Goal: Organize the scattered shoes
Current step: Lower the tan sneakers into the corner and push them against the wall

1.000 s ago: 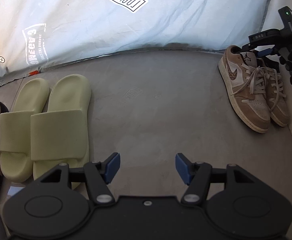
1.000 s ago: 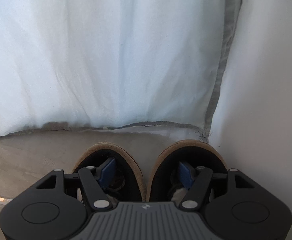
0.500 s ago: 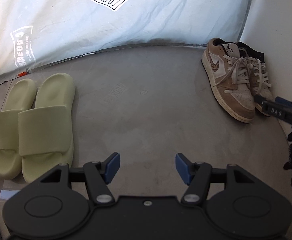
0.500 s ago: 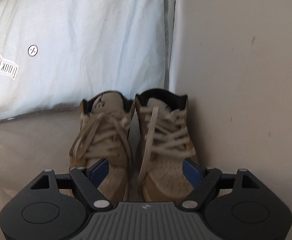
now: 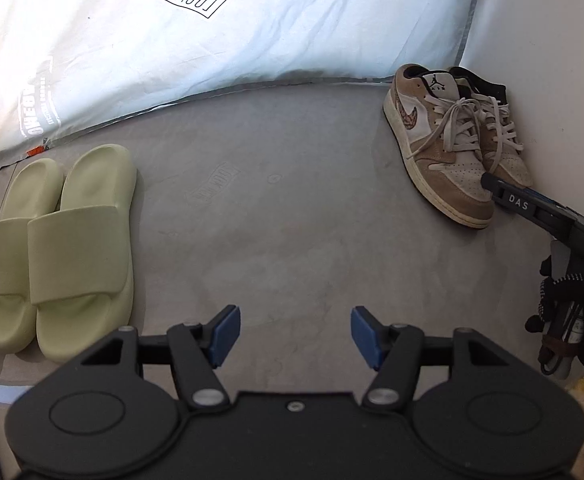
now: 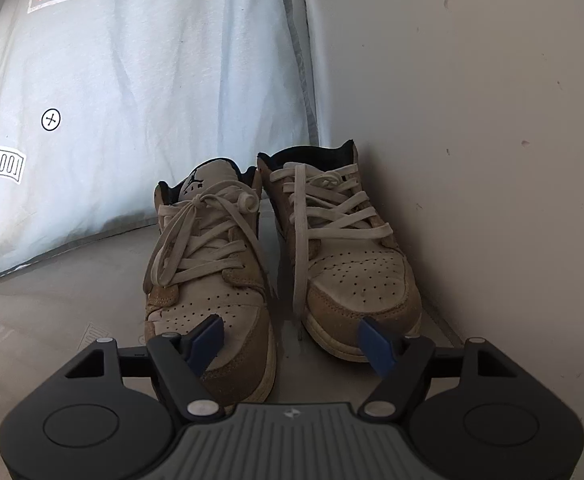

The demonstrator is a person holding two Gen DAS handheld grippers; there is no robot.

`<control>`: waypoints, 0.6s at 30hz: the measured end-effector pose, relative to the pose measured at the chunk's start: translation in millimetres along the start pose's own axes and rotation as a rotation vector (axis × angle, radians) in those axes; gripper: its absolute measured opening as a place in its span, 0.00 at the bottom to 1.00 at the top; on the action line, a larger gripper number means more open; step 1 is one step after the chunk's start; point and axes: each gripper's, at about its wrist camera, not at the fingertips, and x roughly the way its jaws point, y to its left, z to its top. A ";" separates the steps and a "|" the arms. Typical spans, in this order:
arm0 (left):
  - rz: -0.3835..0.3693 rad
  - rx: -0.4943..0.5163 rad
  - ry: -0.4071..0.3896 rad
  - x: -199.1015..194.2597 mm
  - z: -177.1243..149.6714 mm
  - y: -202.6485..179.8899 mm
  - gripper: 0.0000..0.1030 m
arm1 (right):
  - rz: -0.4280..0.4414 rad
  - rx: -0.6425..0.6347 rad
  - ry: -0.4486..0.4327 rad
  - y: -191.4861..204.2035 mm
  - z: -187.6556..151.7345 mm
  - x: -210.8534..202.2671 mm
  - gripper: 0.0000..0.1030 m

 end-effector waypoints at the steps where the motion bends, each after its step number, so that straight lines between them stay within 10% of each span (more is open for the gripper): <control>1: 0.002 -0.003 0.000 -0.3 0.2 0.9 0.60 | -0.005 0.007 -0.002 0.9 1.0 1.5 0.68; 11: 0.018 -0.015 -0.019 -8.9 -1.1 7.5 0.60 | 0.015 0.099 -0.021 -0.2 8.3 -13.8 0.67; 18: 0.005 -0.008 -0.012 -5.8 -2.2 5.4 0.60 | 0.027 -0.025 0.053 39.3 -22.7 -40.0 0.40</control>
